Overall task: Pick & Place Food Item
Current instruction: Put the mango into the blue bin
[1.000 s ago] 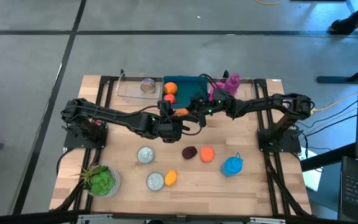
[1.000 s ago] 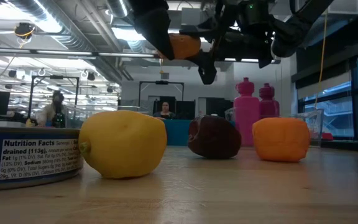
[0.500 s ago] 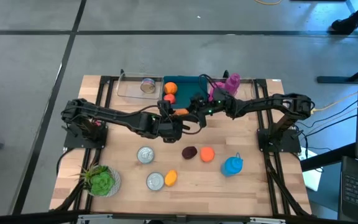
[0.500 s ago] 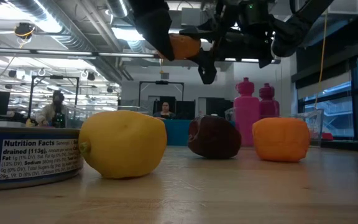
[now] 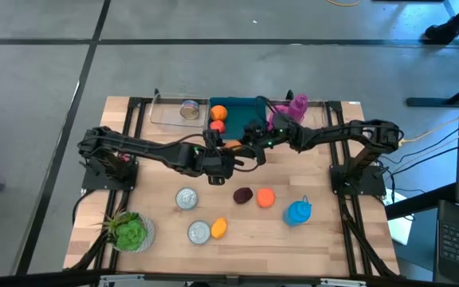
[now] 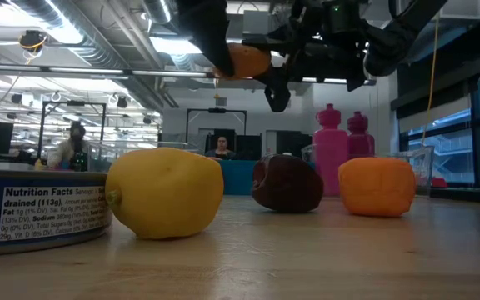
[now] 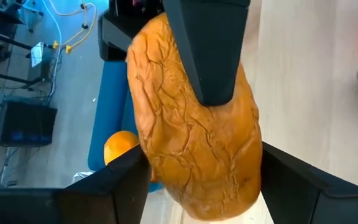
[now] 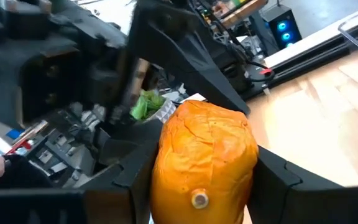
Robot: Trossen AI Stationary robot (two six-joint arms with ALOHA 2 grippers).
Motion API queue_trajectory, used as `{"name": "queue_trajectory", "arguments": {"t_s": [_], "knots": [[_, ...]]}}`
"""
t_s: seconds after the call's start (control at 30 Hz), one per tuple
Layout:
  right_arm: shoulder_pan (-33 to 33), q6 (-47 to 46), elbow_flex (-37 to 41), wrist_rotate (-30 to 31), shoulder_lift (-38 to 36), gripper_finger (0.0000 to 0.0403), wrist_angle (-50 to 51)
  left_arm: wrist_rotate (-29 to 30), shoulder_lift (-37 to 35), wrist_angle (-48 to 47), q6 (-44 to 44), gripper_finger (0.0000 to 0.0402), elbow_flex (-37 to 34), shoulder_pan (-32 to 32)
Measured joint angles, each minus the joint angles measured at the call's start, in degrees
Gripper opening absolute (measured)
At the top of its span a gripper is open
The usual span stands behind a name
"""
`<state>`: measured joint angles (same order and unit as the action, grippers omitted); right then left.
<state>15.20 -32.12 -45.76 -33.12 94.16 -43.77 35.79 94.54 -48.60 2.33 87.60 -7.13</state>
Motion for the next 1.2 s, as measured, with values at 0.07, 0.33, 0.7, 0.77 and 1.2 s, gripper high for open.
{"name": "queue_trajectory", "arguments": {"t_s": [0.07,0.33,0.7,0.77,1.2], "knots": [[0.6,0.0,0.0,-1.2,0.0,0.0186,0.0,0.2,0.0,-0.4,-0.1,0.026,1.3,-0.6],[1.6,-0.2,0.0,-3.5,-0.3,0.0186,0.6,0.5,-0.1,-2.9,0.0,0.0259,4.1,-2.9],[1.9,4.4,0.0,-2.9,-4.2,0.0179,7.7,0.9,-7.3,-5.8,-4.5,0.0258,3.5,-5.8],[1.8,6.8,0.0,-0.6,-5.7,0.0179,11.0,1.1,-9.4,-5.5,-5.4,0.0258,2.2,-6.1],[1.2,20.4,0.0,16.5,-14.5,0.0178,30.6,5.1,-25.9,15.0,-9.3,0.0259,-23.2,-6.6]]}}
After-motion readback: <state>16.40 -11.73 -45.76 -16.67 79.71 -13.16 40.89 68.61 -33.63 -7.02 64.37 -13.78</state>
